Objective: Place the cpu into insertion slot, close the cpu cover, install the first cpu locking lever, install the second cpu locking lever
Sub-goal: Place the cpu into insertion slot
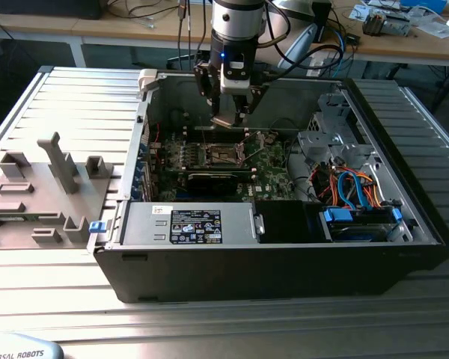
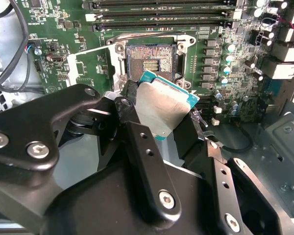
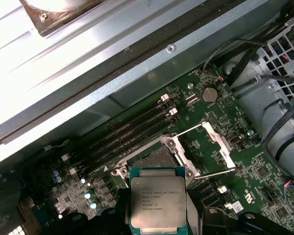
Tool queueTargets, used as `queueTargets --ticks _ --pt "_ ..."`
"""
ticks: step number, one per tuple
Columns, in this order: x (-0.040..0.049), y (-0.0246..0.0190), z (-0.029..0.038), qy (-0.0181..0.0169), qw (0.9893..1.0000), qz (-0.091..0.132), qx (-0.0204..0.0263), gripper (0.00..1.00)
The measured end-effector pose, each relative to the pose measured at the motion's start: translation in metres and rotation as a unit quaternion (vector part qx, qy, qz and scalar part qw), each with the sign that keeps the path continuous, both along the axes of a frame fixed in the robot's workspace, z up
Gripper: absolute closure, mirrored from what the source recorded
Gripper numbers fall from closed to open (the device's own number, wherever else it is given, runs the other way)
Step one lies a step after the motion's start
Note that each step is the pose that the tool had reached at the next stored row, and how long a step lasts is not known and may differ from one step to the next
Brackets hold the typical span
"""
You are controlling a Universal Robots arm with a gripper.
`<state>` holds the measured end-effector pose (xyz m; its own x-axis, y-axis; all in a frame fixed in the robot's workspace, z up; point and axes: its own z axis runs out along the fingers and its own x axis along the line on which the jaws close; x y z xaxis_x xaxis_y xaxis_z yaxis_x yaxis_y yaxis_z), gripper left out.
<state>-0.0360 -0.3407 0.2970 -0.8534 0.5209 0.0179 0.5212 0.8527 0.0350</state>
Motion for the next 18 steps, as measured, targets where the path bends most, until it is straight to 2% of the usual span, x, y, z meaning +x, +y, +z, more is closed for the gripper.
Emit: queueTargets --ticks 18 --pt "0.0 0.0 0.0 0.0 1.0 -0.008 0.0 0.46"
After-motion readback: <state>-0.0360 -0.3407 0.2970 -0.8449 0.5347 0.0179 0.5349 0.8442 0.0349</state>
